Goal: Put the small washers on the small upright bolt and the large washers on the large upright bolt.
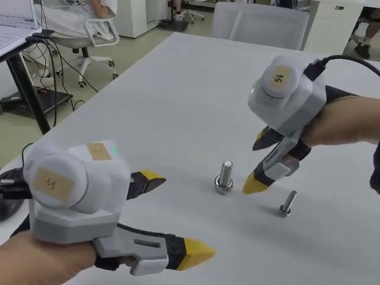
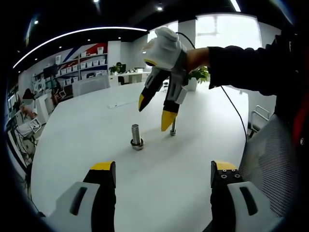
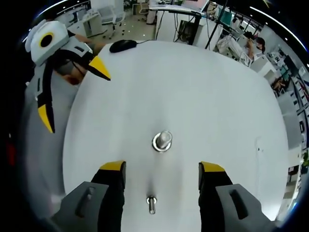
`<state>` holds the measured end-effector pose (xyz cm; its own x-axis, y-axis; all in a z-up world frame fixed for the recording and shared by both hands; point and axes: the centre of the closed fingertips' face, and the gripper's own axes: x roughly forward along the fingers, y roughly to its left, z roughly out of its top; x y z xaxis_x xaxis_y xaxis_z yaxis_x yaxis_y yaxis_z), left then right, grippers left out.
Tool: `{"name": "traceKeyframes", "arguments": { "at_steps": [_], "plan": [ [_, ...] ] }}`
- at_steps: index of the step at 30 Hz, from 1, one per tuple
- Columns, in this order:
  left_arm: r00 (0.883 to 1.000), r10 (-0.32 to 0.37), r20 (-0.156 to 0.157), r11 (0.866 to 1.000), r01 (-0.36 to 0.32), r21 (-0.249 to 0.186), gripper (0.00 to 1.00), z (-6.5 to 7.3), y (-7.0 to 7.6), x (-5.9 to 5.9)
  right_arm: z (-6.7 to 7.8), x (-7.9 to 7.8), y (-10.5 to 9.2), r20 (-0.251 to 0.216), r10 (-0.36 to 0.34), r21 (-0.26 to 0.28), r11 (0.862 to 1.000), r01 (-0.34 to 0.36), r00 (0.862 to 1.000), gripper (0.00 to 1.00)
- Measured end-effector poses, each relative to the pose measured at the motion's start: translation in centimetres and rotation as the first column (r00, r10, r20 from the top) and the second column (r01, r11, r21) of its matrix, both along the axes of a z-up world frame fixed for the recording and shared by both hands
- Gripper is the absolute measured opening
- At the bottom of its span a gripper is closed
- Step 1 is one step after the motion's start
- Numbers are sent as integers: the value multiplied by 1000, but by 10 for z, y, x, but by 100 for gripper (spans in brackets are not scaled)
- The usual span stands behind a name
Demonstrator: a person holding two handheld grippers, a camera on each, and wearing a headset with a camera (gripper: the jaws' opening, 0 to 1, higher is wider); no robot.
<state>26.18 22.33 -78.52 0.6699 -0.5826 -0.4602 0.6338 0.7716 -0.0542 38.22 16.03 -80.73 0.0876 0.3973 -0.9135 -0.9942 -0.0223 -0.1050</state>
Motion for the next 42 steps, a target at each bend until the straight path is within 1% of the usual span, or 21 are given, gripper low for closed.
{"name": "traceKeyframes", "arguments": {
  "at_steps": [6, 9, 11, 15, 18, 22, 25, 26, 30, 33, 34, 35, 37, 42],
  "plan": [
    [1000, -5, 1, 1000, 5, 3, 80, 1, -1, 0, 6, -2, -9, 6, -37, 34, 999, 37, 999, 64],
    [1000, -8, 2, 1000, 8, 4, 81, 2, -1, 0, 15, 0, -14, 20, -63, 62, 996, 61, 998, 65],
    [1000, -7, 4, 1000, 7, 5, 81, 3, 0, 0, 21, -3, -17, 19, -81, 87, 993, 79, 997, 65],
    [1000, -8, 2, 1000, 8, 5, 81, 4, 1, 1, 30, -4, -27, 38, -113, 112, 988, 108, 993, 66],
    [1000, -13, 2, 1000, 13, 6, 81, 5, 2, 2, 37, -5, -32, 43, -145, 146, 980, 137, 989, 67],
    [1000, -18, 5, 1000, 18, 8, 81, 8, 3, 4, 45, -9, -41, 56, -171, 167, 973, 160, 984, 68],
    [1000, -25, 7, 1000, 25, 11, 81, 11, 4, 5, 51, -12, -48, 61, -203, 197, 962, 188, 977, 69],
    [1000, -27, 7, 1000, 27, 11, 81, 12, 3, 5, 54, -13, -51, 57, -218, 210, 956, 202, 974, 70],
    [999, -36, 10, 999, 36, 15, 81, 16, 3, 7, 58, -18, -64, 62, -256, 231, 944, 236, 965, 71],
    [999, -44, 15, 999, 43, 19, 81, 19, 2, 8, 60, -22, -73, 60, -286, 254, 931, 262, 956, 73],
    [999, -46, 17, 999, 45, 19, 81, 20, 1, 8, 60, -24, -75, 61, -289, 256, 930, 265, 955, 73],
    [999, -49, 20, 999, 48, 18, 81, 21, 0, 8, 60, -27, -78, 60, -301, 264, 924, 276, 952, 74],
    [998, -52, 21, 998, 52, 21, 81, 22, -1, 8, 58, -31, -83, 58, -312, 270, 919, 286, 948, 75],
    [998, -61, 23, 998, 60, 24, 82, 22, -3, 7, 54, -43, -95, 46, -354, 302, 896, 325, 934, 76]
  ]
}}
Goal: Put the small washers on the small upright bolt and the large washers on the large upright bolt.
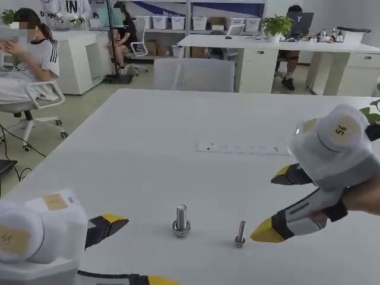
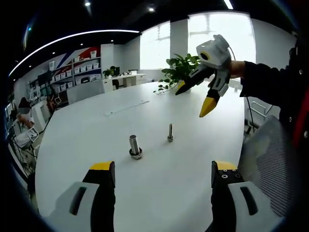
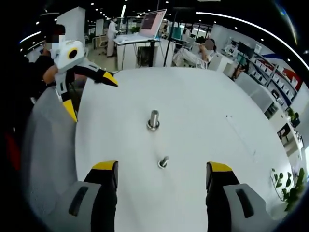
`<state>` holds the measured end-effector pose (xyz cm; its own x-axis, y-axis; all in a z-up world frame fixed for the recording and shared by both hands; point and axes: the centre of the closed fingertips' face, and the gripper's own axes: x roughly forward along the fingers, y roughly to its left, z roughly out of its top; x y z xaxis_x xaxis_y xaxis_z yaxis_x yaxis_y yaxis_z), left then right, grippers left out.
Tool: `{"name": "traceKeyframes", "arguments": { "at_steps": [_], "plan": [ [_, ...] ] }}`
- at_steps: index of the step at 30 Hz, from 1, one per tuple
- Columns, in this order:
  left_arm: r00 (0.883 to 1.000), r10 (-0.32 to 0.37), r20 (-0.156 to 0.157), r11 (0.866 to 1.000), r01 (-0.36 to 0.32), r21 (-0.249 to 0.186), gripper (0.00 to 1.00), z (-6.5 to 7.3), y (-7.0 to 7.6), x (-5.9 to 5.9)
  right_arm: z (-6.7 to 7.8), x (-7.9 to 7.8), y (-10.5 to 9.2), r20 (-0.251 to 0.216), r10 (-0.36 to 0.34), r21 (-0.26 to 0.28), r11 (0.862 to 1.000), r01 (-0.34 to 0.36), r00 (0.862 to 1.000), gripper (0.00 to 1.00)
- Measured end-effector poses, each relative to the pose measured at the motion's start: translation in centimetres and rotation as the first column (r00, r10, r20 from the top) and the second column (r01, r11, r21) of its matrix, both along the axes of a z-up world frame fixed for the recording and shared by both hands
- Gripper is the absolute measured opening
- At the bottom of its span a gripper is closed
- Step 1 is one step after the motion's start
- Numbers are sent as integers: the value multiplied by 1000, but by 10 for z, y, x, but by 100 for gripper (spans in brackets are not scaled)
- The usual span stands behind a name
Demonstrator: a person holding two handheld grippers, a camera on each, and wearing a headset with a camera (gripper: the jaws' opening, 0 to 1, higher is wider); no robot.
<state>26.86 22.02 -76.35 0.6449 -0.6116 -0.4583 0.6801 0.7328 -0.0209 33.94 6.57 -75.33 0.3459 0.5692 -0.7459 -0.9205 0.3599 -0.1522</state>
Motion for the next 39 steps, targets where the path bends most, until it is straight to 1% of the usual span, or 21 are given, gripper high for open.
{"name": "traceKeyframes", "arguments": {
  "at_steps": [5, 7, 9, 11, 13, 14, 15, 16, 17, 20, 21, 22, 23, 24, 26, 27, 30, 31, 35, 37, 39],
  "plan": [
    [1000, -5, -1, 1000, 5, 5, 82, -2, -2, -3, -7, -11, -7, 0, -37, 45, 998, 36, 999, 78],
    [1000, -3, 0, 1000, 3, 3, 82, -3, -2, -4, -14, -18, -10, -6, -54, 65, 996, 55, 999, 78],
    [1000, 0, -1, 1000, 0, 4, 83, -3, -1, -4, -18, -22, -14, 1, -72, 77, 994, 71, 997, 79],
    [1000, 2, -1, 1000, -2, 4, 83, -4, -1, -5, -23, -26, -15, -1, -90, 107, 990, 90, 996, 81],
    [1000, 8, -2, 1000, -8, 1, 83, -6, -1, -4, -28, -30, -15, 6, -103, 122, 987, 102, 995, 82],
    [1000, 9, -4, 1000, -9, -1, 83, -7, -1, -5, -29, -32, -14, 13, -114, 141, 984, 111, 993, 84],
    [1000, 9, -3, 1000, -9, -1, 83, -7, -1, -5, -30, -33, -13, 8, -133, 163, 978, 129, 991, 87],
    [1000, 9, -3, 1000, -9, -1, 83, -7, -1, -5, -31, -35, -13, 7, -139, 170, 976, 136, 990, 89],
    [1000, 10, -1, 1000, -10, -2, 83, -7, -1, -5, -33, -37, -13, 17, -145, 183, 973, 140, 989, 91],
    [1000, 15, -4, 1000, -15, -8, 83, -9, -1, -7, -41, -41, -14, 24, -159, 176, 973, 152, 987, 93],
    [1000, 16, -8, 1000, -16, -8, 83, -11, -1, -7, -43, -41, -15, 21, -174, 176, 970, 168, 985, 94],
    [1000, 16, -9, 1000, -16, -9, 83, -12, -1, -7, -43, -40, -14, 25, -183, 187, 967, 175, 983, 95],
    [1000, 17, -9, 1000, -17, -9, 83, -13, -2, -7, -43, -42, -13, 9, -199, 210, 959, 193, 980, 97],
    [1000, 16, -10, 1000, -16, -10, 83, -12, -3, -8, -45, -42, -13, -3, -209, 212, 956, 205, 978, 98],
    [1000, 18, -9, 1000, -18, -9, 85, -13, -3, -8, -47, -43, -14, 9, -214, 211, 955, 207, 977, 99],
    [1000, 19, -8, 1000, -19, -10, 85, -13, -3, -8, -47, -42, -15, 19, -228, 213, 952, 219, 973, 100],
    [1000, 22, -13, 1000, -22, -8, 85, -15, -2, -8, -49, -43, -16, 12, -244, 218, 947, 235, 970, 100],
    [1000, 23, -19, 1000, -23, -12, 85, -16, -2, -8, -49, -43, -16, 14, -243, 215, 948, 234, 970, 100],
    [999, 21, -28, 1000, -21, -6, 86, -19, -3, -9, -51, -44, -18, 2, -250, 215, 946, 243, 968, 100],
    [999, 20, -28, 1000, -20, -7, 86, -19, -4, -10, -49, -44, -19, 10, -253, 218, 945, 245, 967, 100],
    [999, 21, -29, 1000, -21, -4, 86, -20, -4, -10, -50, -45, -19, -3, -256, 219, 943, 251, 967, 100]
  ]
}}
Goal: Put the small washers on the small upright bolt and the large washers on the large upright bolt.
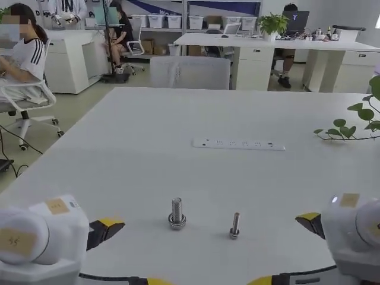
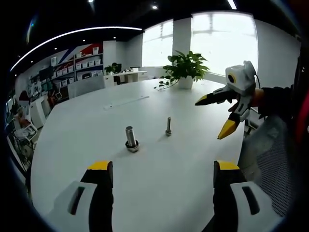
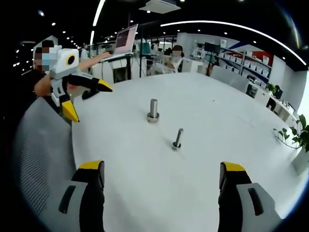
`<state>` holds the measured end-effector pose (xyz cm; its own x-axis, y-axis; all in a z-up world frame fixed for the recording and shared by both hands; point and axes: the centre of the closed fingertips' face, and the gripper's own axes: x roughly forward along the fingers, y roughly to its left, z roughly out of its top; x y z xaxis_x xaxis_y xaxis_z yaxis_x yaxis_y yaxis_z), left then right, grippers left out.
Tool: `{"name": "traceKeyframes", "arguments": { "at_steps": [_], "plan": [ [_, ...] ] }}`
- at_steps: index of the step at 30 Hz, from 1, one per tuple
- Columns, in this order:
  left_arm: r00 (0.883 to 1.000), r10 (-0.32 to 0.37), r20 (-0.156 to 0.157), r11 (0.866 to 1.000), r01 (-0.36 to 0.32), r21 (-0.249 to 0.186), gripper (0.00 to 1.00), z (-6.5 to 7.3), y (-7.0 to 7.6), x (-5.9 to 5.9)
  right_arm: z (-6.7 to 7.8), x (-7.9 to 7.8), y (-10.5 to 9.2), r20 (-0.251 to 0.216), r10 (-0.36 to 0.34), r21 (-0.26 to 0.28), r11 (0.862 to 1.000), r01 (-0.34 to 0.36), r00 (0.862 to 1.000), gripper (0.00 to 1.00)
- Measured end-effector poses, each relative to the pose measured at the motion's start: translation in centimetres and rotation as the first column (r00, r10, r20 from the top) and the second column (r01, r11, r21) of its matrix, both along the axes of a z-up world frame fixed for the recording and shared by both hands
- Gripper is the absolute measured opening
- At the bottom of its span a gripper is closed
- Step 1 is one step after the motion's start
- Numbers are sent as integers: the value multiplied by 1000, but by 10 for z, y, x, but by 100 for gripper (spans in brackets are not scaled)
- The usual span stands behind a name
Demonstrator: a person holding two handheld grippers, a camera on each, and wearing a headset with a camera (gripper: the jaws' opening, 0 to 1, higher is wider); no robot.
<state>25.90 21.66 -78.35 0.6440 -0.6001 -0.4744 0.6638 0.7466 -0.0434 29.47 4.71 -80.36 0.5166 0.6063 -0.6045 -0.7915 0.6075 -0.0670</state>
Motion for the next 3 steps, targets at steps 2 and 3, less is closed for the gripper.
{"name": "traceKeyframes", "arguments": {
  "at_steps": [2, 3],
  "plan": [
    [1000, 1, -4, 1000, -1, -3, 86, -1, 0, 0, -1, 0, 0, 5, 3, -4, 1000, -3, 1000, 100],
    [1000, 3, -2, 1000, -3, -1, 86, -1, 1, 1, -2, -1, 0, -2, 5, -5, 1000, -5, 1000, 100]
  ]
}}
